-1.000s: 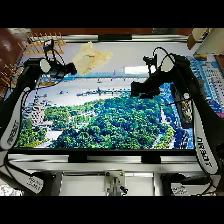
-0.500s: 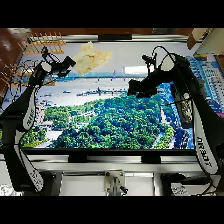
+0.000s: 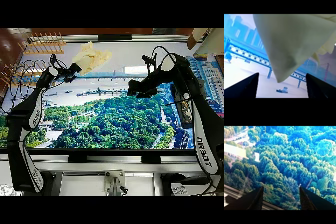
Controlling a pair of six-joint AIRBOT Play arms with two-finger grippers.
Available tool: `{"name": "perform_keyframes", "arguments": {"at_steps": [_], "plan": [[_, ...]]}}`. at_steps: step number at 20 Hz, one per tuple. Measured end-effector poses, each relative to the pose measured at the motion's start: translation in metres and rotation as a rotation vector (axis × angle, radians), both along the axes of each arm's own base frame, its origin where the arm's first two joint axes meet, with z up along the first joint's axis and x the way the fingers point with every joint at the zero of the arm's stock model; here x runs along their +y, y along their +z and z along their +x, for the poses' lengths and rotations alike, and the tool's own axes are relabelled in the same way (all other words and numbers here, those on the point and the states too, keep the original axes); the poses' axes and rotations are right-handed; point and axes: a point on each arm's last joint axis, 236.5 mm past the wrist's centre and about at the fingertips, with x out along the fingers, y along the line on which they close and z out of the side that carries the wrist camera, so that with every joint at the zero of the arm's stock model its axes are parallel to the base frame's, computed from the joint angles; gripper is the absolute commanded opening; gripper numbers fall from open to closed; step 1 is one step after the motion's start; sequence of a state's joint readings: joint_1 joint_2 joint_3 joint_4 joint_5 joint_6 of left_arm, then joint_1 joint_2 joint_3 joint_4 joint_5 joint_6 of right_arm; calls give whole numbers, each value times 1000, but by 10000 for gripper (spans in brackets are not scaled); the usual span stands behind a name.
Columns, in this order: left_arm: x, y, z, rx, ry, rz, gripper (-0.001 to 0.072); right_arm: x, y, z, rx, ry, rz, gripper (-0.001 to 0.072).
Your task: Fold the shirts.
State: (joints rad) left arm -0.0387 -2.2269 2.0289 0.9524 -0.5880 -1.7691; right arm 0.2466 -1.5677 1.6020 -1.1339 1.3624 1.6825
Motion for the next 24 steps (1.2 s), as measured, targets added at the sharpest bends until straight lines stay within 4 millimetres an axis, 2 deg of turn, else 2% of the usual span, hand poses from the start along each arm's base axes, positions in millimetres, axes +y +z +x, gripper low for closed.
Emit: {"name": "perform_keyframes", "arguments": {"at_steps": [3, 5, 7, 8, 9, 11, 13, 15, 17, 18, 24], "plan": [[-2, -4, 1, 0, 4, -9, 663, 0, 0, -2, 6, 3, 0, 566], [-4, -5, 1, 0, 4, -12, 530, 0, 0, -2, 8, 4, 0, 566], [-3, -6, 2, -1, 7, -13, 471, 0, 0, -3, 12, 6, -1, 566], [-3, -6, 2, -2, 9, -13, 394, 0, -1, -4, 14, 7, -2, 565], [-3, -6, 2, -3, 10, -16, 371, 0, -1, -4, 14, 7, -2, 566], [-6, -7, 2, 0, 12, -30, 253, 0, -1, -4, 14, 7, -2, 566], [-9, -8, 2, 4, 18, -54, 226, 0, -1, -4, 15, 7, -2, 566], [-11, -10, 2, 9, 22, -72, 142, 0, -1, -4, 16, 8, -2, 566], [-14, -11, 3, 11, 24, -84, 97, 0, -1, -4, 16, 8, -2, 566], [-14, -11, 2, 12, 25, -88, 38, 0, -1, -4, 16, 7, -2, 566], [-15, -6, 4, 3, 28, -96, 31, 0, -1, -4, 15, 7, -3, 566]]}}
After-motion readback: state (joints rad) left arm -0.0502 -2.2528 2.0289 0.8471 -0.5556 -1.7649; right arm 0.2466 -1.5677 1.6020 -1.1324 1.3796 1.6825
